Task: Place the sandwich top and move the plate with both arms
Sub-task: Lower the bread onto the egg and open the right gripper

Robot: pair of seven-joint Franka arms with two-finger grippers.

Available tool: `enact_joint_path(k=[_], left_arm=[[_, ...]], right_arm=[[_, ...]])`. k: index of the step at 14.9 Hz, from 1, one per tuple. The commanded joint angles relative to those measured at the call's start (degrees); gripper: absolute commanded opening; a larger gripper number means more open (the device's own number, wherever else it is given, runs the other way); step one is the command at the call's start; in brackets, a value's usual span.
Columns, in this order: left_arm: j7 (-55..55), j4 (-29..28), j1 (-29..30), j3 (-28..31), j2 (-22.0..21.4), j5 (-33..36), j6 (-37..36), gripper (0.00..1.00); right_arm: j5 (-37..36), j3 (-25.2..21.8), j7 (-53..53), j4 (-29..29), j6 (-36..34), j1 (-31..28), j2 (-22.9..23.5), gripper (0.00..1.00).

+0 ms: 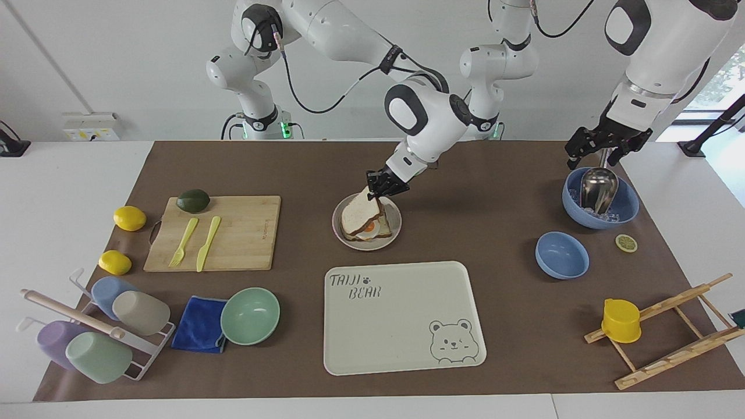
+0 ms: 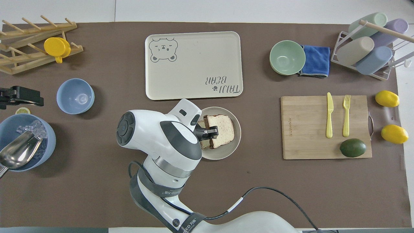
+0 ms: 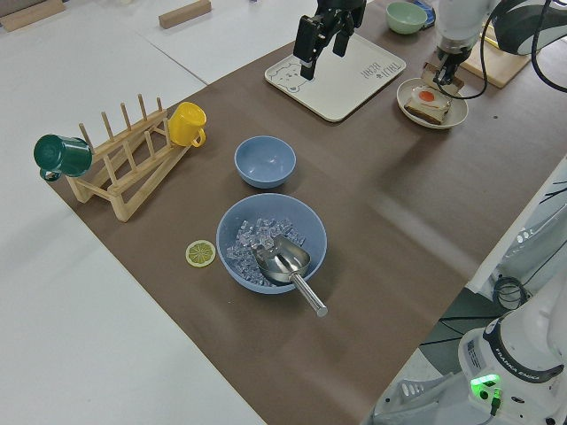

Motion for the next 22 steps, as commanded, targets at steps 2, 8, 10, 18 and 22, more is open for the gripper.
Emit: enact_joint_path(k=[2, 8, 10, 18, 22], left_arm=[[0.24, 0.05, 0.55, -0.56, -0.71, 1.08, -0.57, 1.00], [0.24, -0.13, 0.55, -0.56, -0.71, 1.00, 0.05, 1.00], [0.33, -0.48, 0.11, -0.56, -0.88, 1.00, -0.31, 1.00], [0.41, -1.88, -0.33, -0.82, -1.50, 0.56, 0.66, 1.00], [0.15, -5.39, -0.77, -1.00, -2.73, -1.10, 3.81, 1.00]], right_arm=[[1.66, 0.24, 2.43, -3.91, 3.24, -0.71, -2.28, 0.00], [5.62, 0.24, 3.41, -4.53, 6.50, -1.33, -2.28, 0.29], [5.70, 0.24, 3.32, -4.44, 6.76, -1.59, -2.28, 0.33], [10.45, 0.24, 2.97, -4.26, 10.63, -2.64, -3.23, 0.69], [13.96, 0.24, -4.23, -4.44, 9.75, -9.84, -8.32, 0.96]])
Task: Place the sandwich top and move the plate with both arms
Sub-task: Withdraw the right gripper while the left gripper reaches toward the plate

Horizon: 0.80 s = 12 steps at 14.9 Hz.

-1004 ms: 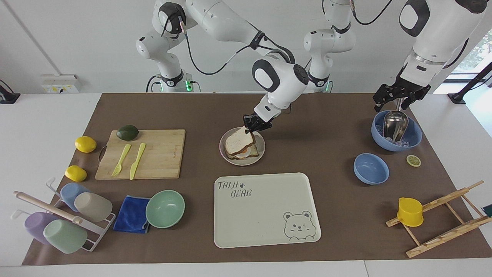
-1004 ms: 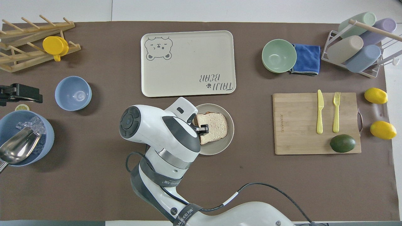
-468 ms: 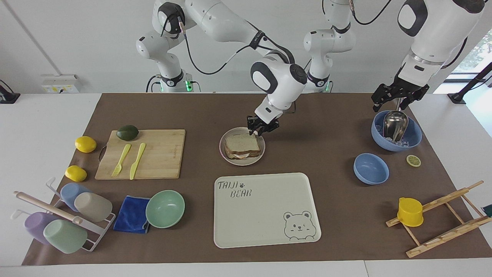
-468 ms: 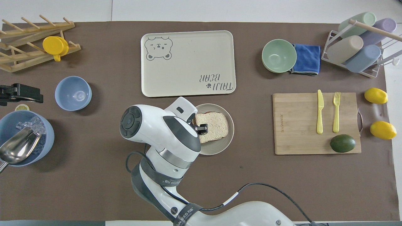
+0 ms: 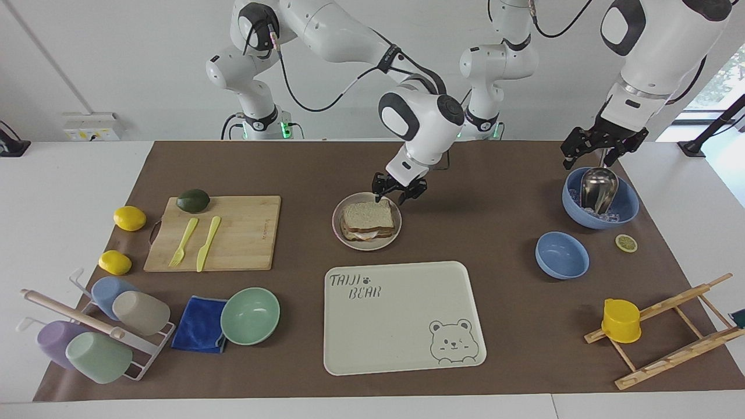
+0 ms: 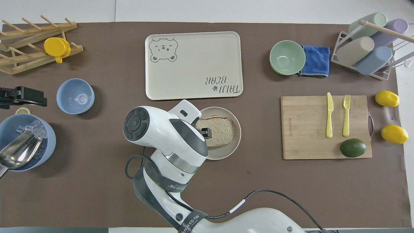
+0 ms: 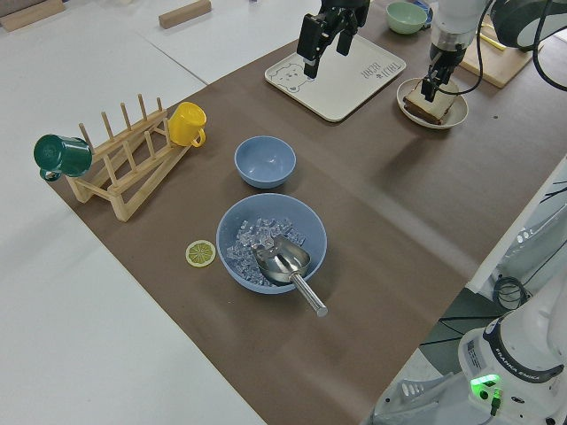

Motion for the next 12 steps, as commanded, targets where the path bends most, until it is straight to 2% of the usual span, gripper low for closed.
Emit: enact_joint_path(k=[1, 5, 8, 10, 12], left_arm=[[0.06, -5.69, -0.71, 0.07, -2.99, -1.83, 4.34, 1.00], [-1.94, -8.60, -4.39, 0.07, -2.11, -4.29, 7.68, 1.00], [-3.71, -14.48, -8.25, 0.07, -1.67, -7.62, 15.84, 1.00], [-5.46, -16.59, -11.41, 0.07, 0.08, -8.95, 19.63, 1.00], [-8.36, -16.87, -15.80, 0.07, 4.11, -10.09, 24.19, 1.00]], right_arm=[[2.57, 0.44, -4.49, -2.77, -0.04, -6.51, -6.54, 1.00], [5.12, 0.44, -8.79, -2.51, -6.44, -15.74, -12.88, 1.00], [9.06, 0.44, -11.43, -2.51, -10.40, -23.30, -17.10, 1.00], [10.40, 0.35, -15.28, -2.59, -14.09, -27.17, -19.38, 1.00], [10.31, -0.08, -21.34, -2.59, -17.52, -30.16, -21.32, 1.00]])
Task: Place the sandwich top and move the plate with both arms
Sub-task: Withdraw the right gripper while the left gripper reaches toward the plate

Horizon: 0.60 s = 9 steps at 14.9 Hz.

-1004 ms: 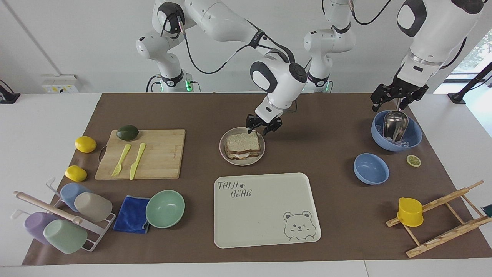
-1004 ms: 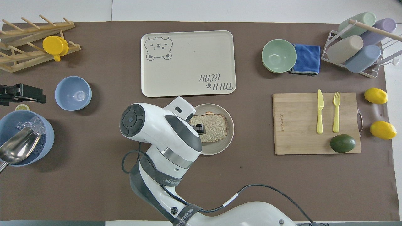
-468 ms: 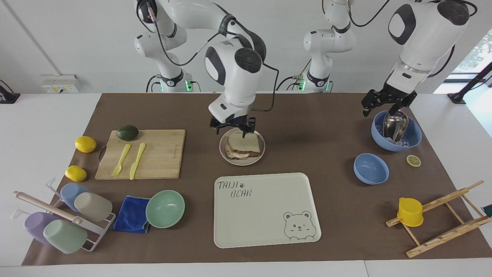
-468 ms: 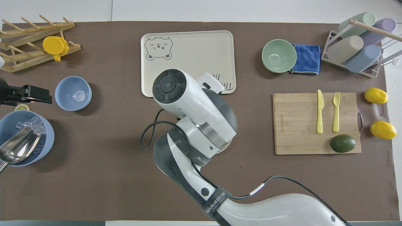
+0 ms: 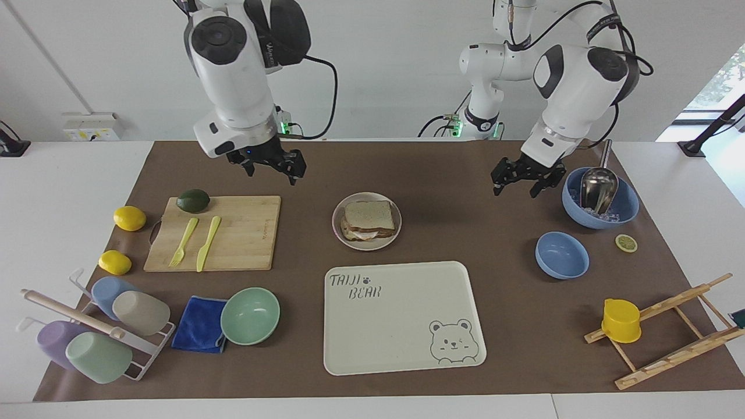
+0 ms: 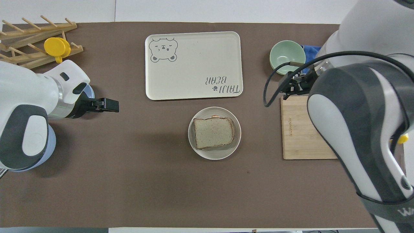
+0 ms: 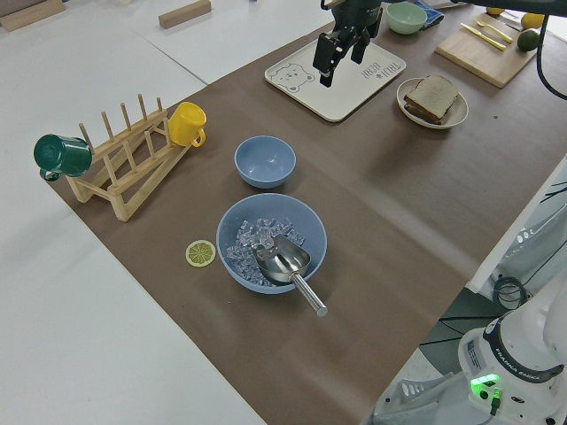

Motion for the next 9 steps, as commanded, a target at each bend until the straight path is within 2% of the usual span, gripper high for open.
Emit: enact_joint_path(k=[1, 5, 7, 9], left_arm=[[-5.49, -1.19, -6.33, 0.76, 4.84, -2.00, 7.48, 1.00], [-10.16, -4.69, -13.10, 0.76, 10.56, -2.36, 18.98, 1.00], [-13.23, -6.72, -16.00, 0.76, 12.93, -2.36, 25.14, 1.00], [-14.48, -6.72, -17.50, 0.76, 15.14, -2.36, 27.19, 1.00]], right_arm=[[1.48, 0.32, -6.08, -2.41, -3.68, -3.94, -3.56, 1.00], [1.48, 0.24, -12.13, -7.41, -3.97, -5.88, -8.39, 1.00], [0.87, -0.46, -16.27, -7.60, -4.32, -6.76, -8.66, 1.00], [0.86, -1.87, -18.65, -7.77, -4.58, -7.37, -10.94, 1.00]])
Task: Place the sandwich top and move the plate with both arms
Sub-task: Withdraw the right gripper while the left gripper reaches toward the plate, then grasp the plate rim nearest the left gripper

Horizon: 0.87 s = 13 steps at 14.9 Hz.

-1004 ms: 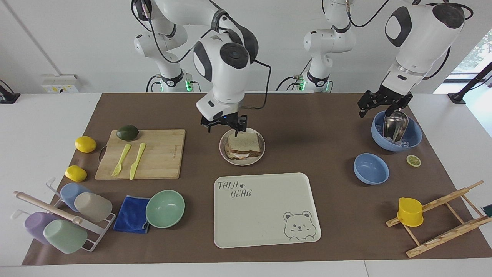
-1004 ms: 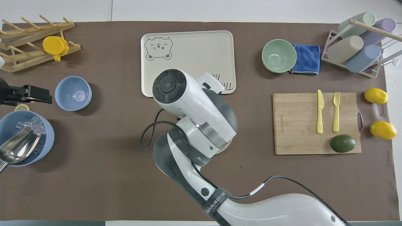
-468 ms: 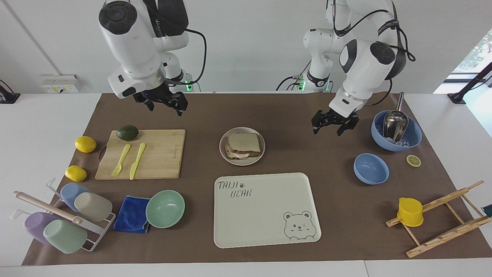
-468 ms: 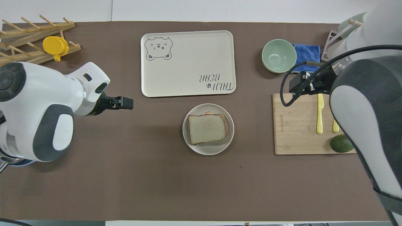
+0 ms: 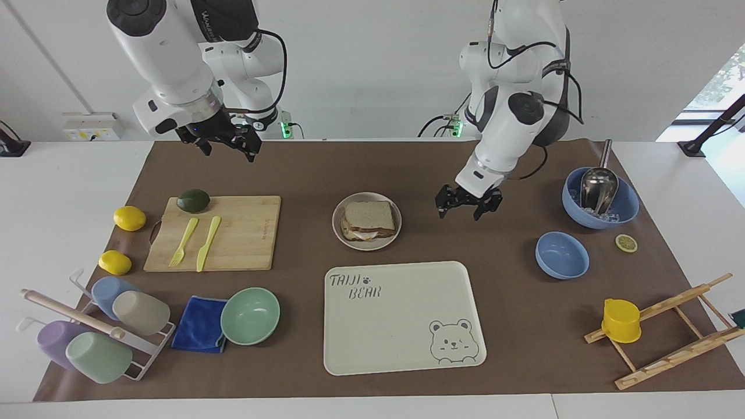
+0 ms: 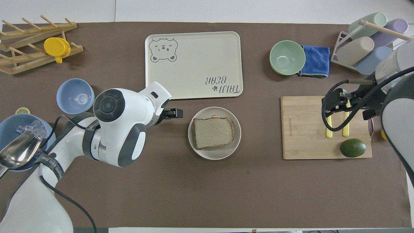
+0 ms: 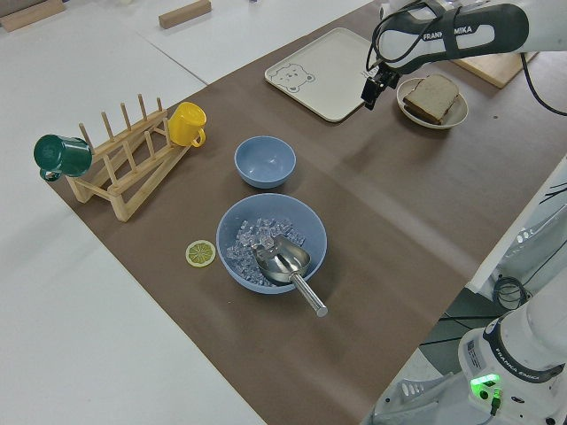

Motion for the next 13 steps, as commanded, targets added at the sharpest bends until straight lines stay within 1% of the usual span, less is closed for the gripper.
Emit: enact_joint_path(k=[1, 4, 7, 10, 12, 13], left_arm=[[-1.20, -1.03, -1.91, 0.90, 1.04, -0.68, 2.86, 1.00], [-1.11, -0.94, -2.79, 0.90, 1.04, -0.68, 2.59, 1.00], [-0.94, -1.29, -3.84, 0.90, 0.78, -0.68, 1.54, 1.00], [-0.85, -3.39, -5.25, 0.64, -0.10, -0.76, 0.31, 1.00], [-0.85, -3.49, -5.25, 0.37, -0.19, -0.94, -0.65, 1.00], [-0.85, -3.49, -5.25, 0.37, -0.28, -1.46, -1.27, 0.99]], right_arm=[[0.79, -1.18, -4.13, -4.07, -0.14, -1.53, -5.12, 1.00], [0.18, -1.98, -7.54, -8.65, 1.09, -2.67, -7.42, 1.00], [-1.23, -2.06, -8.44, -8.92, 2.67, -3.28, -7.25, 1.00], [-1.32, -2.06, -9.58, -9.54, 4.07, -4.08, -6.64, 1.00], [-0.88, -5.12, -10.28, -8.75, 2.94, -3.99, -6.11, 1.00], [-0.79, -5.66, -10.98, -8.49, 3.37, -3.99, -6.11, 1.00]])
